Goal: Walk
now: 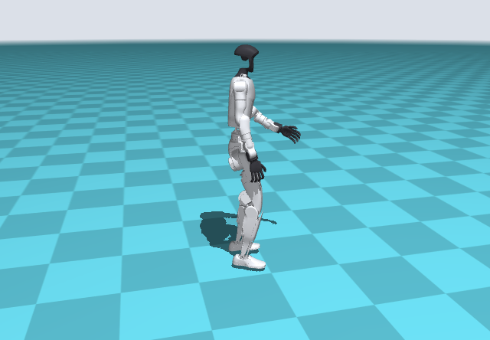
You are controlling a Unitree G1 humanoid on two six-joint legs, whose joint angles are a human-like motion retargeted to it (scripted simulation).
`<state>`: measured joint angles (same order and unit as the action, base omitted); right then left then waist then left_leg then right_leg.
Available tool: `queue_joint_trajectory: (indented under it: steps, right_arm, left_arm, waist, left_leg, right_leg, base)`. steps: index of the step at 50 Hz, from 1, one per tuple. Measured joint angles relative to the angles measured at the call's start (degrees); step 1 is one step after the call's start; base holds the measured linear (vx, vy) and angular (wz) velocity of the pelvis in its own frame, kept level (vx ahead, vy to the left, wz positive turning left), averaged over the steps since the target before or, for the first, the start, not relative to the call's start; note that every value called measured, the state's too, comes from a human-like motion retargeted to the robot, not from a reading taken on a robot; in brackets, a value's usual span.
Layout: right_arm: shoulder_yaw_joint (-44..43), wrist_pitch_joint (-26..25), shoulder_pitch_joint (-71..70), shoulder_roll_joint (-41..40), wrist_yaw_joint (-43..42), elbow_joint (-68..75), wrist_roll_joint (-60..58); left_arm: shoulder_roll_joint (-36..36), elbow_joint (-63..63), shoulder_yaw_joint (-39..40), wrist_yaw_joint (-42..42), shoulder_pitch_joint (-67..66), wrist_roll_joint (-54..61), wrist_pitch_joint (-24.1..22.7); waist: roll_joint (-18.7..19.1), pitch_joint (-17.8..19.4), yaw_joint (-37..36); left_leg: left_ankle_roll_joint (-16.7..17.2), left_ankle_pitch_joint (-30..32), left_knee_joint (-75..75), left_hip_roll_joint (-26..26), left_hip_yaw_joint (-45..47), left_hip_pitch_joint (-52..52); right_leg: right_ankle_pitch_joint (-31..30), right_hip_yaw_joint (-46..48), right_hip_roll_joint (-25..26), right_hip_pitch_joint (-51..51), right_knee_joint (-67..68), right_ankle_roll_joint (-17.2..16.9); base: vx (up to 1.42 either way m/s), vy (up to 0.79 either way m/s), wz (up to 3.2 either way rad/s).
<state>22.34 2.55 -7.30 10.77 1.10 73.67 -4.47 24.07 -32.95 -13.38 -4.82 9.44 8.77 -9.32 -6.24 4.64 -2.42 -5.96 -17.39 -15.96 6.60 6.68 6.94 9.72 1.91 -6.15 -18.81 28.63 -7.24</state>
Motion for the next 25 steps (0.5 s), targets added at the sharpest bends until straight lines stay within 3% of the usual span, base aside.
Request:
queue_joint_trajectory:
  steps: [3,10,17,25]
  right_arm:
    - [-0.6,-0.4,1.7,-0.2,0.6,0.9,-0.5]
    - [-1.2,-0.9,0.6,-0.7,-1.5,0.7,-1.2]
    - [0.1,0.1,-4.9,-0.8,-4.9,-2.5,-2.8]
    - [3.5,1.4,-9.9,-2.4,-2.4,-8.6,-4.5]
  left_arm:
    - [2.0,5.8,0.5,-0.1,1.7,-0.5,-0.7]
    - [1.9,8.8,1.8,-1.2,-1.5,-1.6,-0.1]
    - [-5.2,-12.5,-0.9,1.4,-10.5,-6.3,3.3]
    - [-14.9,-40.7,-5.6,14.7,-20.6,-14.9,8.6]
  waist:
    - [-0.1,0.0,-1.3]
    - [0.4,-0.1,-4.4]
    - [0.7,-1.0,-4.8]
    - [0.7,-3.3,-1.6]
  left_leg:
    - [0.1,-1.1,-0.5,-0.1,-2.2,-1.2]
    - [0.2,-3.9,-2.9,-1.3,-4.1,-2.9]
    - [-0.6,-5.7,-1.9,-2.4,-3.1,-5.6]
    - [-0.6,-6.6,-0.9,-3.4,-0.3,-7.5]
  right_leg:
    - [-3.1,-1.0,1.3,3.3,-6.6,-0.4]
    - [-0.9,1.2,2.2,8.8,-10.9,1.2]
    - [2.4,2.2,3.0,11.4,-11.8,2.0]
    - [4.4,1.8,3.8,13.2,-13.2,2.7]
  base:
    - [0.29,-0.06,0.53]
    - [0.22,-0.09,0.23]
    - [0.17,-0.07,-0.04]
    - [0.12,-0.03,-0.24]
